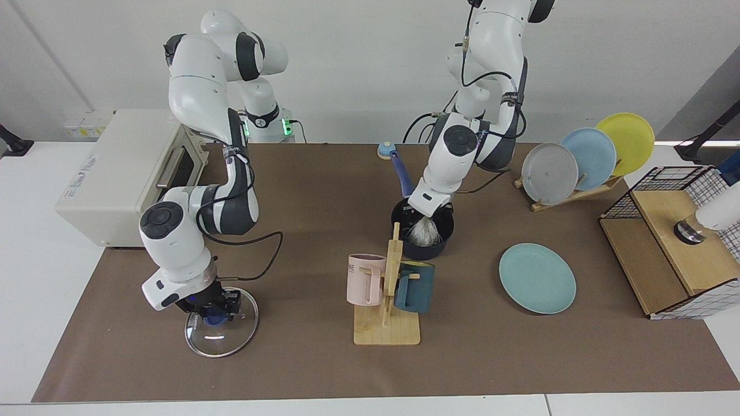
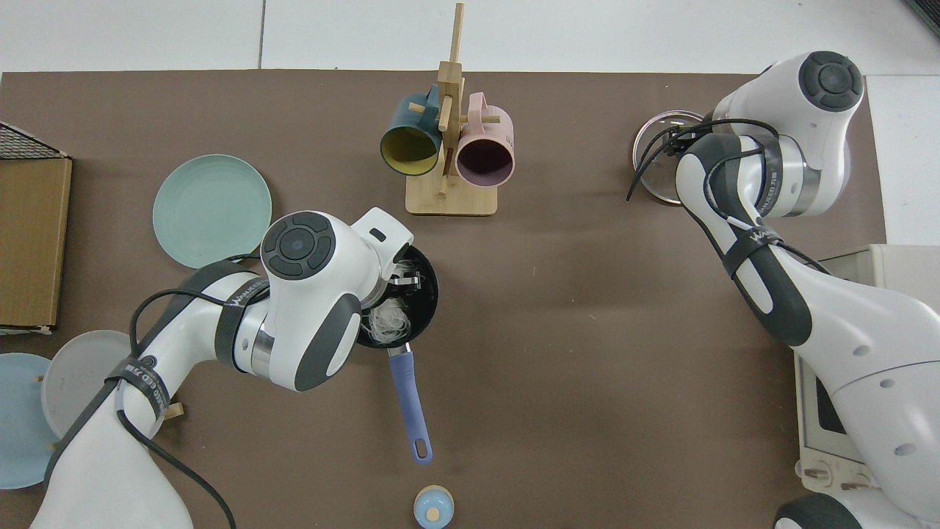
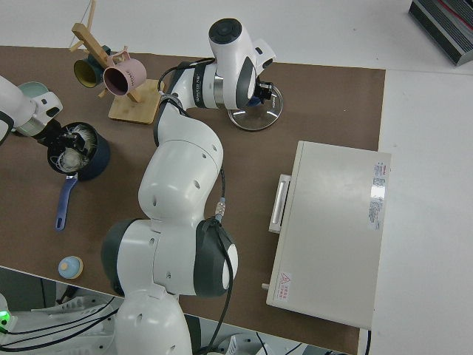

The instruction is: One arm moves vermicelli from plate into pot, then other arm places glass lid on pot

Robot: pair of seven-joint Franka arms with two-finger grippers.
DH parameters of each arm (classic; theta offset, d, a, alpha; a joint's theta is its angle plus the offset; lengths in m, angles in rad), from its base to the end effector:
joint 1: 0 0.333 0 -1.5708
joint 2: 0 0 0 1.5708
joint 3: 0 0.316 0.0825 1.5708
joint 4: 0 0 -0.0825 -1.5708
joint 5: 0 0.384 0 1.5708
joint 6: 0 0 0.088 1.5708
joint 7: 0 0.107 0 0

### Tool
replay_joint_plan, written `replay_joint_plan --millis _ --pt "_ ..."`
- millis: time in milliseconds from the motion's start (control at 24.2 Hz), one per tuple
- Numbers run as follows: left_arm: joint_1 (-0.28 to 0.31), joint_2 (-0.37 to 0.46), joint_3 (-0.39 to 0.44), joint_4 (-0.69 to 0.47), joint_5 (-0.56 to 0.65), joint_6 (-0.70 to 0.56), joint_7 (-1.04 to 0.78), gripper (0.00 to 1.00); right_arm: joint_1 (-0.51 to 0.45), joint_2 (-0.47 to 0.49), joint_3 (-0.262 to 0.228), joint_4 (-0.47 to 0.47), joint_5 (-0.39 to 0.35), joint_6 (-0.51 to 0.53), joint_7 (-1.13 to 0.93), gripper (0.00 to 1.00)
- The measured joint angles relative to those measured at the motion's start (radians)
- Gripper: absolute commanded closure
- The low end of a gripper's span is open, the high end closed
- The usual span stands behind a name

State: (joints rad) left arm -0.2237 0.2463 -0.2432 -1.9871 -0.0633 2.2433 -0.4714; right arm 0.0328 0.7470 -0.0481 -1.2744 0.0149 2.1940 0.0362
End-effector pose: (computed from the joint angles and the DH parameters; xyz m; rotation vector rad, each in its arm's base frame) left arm 0.5368 -0.2670 0.3464 3.0361 0.0776 -0.0528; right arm 0.7619 -0.0016 0.3260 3.1123 -0.0677 0.2709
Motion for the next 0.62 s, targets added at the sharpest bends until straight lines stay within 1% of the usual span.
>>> replay_joint_plan --millis 124,248,455,620 --pt "0.001 -0.016 0.002 0.043 0.0 -0.055 0.0 0.0 0.005 -0.023 0.001 0.002 -0.001 0.004 -0.001 1.0" --pt "0.007 -0.046 0.01 0.122 0.0 -0.171 0.0 0.0 0.015 -0.07 0.002 0.002 -0.001 -0.028 -0.001 1.0" --pt "0.009 -0.101 0.059 0.237 0.015 -0.309 0.01 0.0 0.021 -0.177 0.003 0.001 -0.001 -0.168 -0.001 1.0" --pt "0.011 -0.12 0.129 0.287 0.043 -0.368 0.117 0.0 0.021 -0.284 0.003 -0.005 -0.001 -0.316 -0.001 1.0"
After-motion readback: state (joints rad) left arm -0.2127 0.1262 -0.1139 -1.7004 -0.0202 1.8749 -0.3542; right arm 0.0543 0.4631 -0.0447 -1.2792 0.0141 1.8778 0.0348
